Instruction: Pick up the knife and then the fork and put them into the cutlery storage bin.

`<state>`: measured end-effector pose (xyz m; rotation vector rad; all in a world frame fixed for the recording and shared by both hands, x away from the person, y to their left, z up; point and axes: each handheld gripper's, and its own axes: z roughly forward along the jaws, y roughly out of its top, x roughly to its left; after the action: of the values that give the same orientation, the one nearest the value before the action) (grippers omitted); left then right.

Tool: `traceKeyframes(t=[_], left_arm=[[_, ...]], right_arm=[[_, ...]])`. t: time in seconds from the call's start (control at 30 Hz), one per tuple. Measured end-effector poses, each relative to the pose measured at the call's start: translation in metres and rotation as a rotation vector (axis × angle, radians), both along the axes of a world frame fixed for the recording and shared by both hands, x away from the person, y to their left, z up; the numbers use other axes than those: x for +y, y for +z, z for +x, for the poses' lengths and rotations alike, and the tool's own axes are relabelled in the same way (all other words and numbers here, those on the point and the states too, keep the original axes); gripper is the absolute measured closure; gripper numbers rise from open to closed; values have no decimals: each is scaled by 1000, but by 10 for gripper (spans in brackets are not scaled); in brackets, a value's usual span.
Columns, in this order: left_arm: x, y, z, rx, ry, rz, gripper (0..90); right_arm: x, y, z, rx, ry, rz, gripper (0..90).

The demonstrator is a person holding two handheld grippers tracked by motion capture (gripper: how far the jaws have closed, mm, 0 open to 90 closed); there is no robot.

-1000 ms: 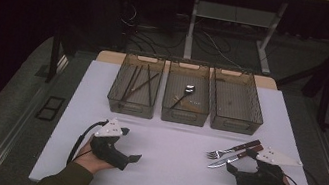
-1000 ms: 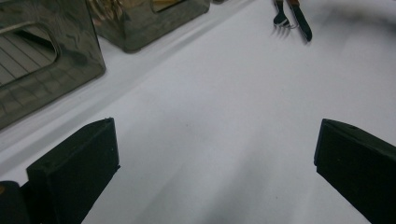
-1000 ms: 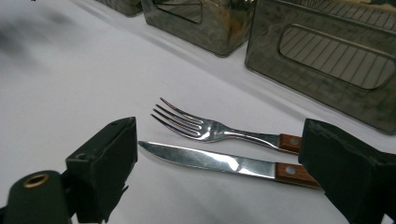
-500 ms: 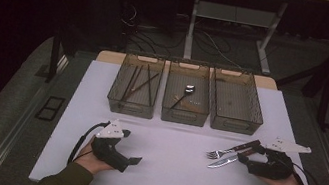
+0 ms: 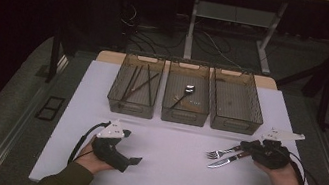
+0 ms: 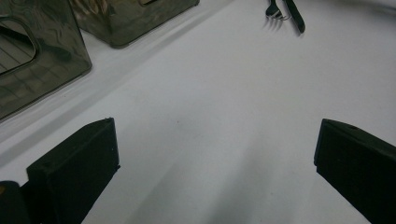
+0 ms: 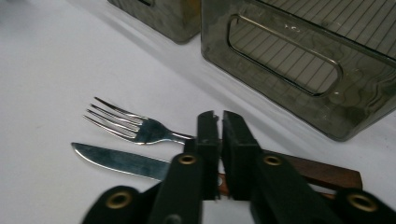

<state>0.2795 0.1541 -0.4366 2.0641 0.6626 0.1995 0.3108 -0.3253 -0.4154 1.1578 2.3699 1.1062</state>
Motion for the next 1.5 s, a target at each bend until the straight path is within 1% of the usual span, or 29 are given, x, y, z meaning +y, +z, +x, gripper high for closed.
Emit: traceKeyframes(t=[0.1,0.2,0.27,0.37,0.53,0.73,0.77,0.83,0.97,1.3,1.4,1.5], left_arm=[[0,0,0,2,-1,-1,0],[-1,0,0,3,-4,3,0],[-1,0,0,1,-10,6,0],[-2,-1,0,5,-12,3,0],[-2,-1,0,6,-20,10,0],[-3,-1,-1,9,-22,8,0],[-3,-1,-1,10,-22,7,0],[-3,-1,-1,10,-24,9,0],[-3,-1,-1,11,-23,6,0],[-4,-2,-1,15,-29,12,0],[-4,-2,-1,16,-31,17,0],[-4,-2,-1,19,-32,17,0]], right_arm=[[1,-4,5,16,14,-17,898],[4,-9,9,34,20,-61,898],[5,-13,11,46,19,-80,899],[6,-17,14,52,22,-111,899],[7,-21,14,68,29,-122,899],[7,-24,14,65,35,-145,900],[7,-25,14,66,37,-140,900],[8,-25,14,69,41,-144,900],[9,-27,13,73,56,-173,900],[9,-28,11,74,78,-170,900],[8,-27,9,87,83,-167,900],[8,-27,8,88,89,-166,900]])
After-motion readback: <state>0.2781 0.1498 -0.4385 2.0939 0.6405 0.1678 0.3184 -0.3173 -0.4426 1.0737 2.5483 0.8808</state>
